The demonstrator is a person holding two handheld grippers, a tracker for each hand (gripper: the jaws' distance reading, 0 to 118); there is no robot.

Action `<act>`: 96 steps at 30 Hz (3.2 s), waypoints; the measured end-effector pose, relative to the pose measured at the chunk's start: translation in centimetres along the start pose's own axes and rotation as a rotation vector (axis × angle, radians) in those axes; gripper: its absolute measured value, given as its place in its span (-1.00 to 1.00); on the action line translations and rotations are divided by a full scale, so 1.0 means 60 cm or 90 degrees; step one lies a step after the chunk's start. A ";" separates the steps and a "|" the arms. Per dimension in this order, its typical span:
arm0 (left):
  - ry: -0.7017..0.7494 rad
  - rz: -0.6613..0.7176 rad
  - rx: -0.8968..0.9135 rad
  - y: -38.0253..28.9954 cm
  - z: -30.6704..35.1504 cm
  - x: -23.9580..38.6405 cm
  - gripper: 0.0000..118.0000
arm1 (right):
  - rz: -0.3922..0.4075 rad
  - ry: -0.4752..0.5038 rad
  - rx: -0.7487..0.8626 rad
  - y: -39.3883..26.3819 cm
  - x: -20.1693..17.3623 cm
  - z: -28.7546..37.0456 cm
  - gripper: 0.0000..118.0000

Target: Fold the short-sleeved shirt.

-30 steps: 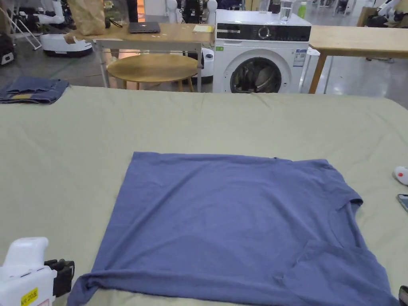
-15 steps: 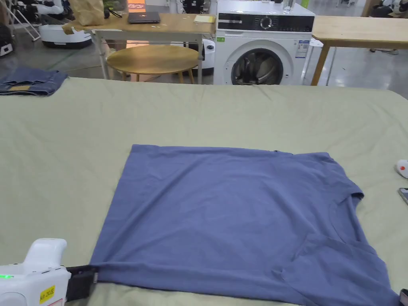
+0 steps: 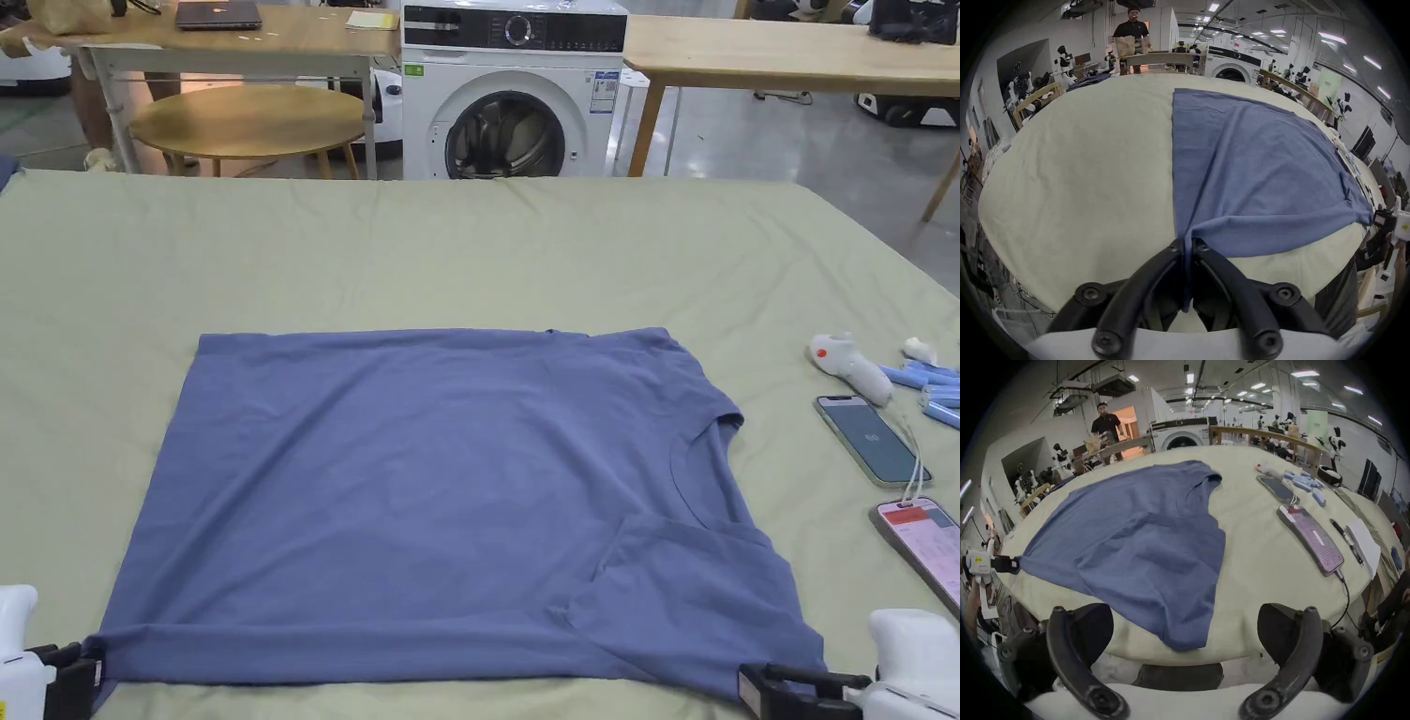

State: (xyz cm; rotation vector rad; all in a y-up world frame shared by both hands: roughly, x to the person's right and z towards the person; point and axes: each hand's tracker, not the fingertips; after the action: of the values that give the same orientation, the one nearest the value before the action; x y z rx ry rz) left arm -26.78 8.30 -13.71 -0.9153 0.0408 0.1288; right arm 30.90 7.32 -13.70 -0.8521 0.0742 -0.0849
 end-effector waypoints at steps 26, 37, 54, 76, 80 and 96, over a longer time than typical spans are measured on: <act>0.000 -0.003 0.033 0.300 -0.131 0.007 -1.00 | 0.037 -0.022 0.034 0.351 -0.035 -0.179 -0.87; 0.033 0.001 -0.008 0.298 -0.194 0.008 0.77 | 0.022 -0.066 -0.021 0.349 -0.024 -0.254 0.96; 0.024 0.009 -0.044 0.211 -0.138 0.028 0.93 | 0.026 -0.041 -0.015 0.237 0.001 -0.133 -1.00; 0.026 -0.013 -0.014 0.210 -0.136 0.051 -0.85 | -0.017 0.003 -0.051 0.254 -0.012 -0.211 -0.86; 0.010 0.032 -0.003 0.211 -0.110 0.011 -1.00 | 0.003 0.020 -0.031 0.244 -0.013 -0.165 -0.86; 0.023 0.021 -0.010 0.186 -0.104 -0.010 -1.00 | 0.011 0.012 -0.017 0.220 -0.010 -0.121 -0.86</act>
State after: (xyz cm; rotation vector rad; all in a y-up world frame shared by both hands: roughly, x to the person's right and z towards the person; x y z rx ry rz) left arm -28.67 10.01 -26.23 -0.9322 0.0882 0.1439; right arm 30.16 10.60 -28.40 -0.8766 0.1003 -0.0766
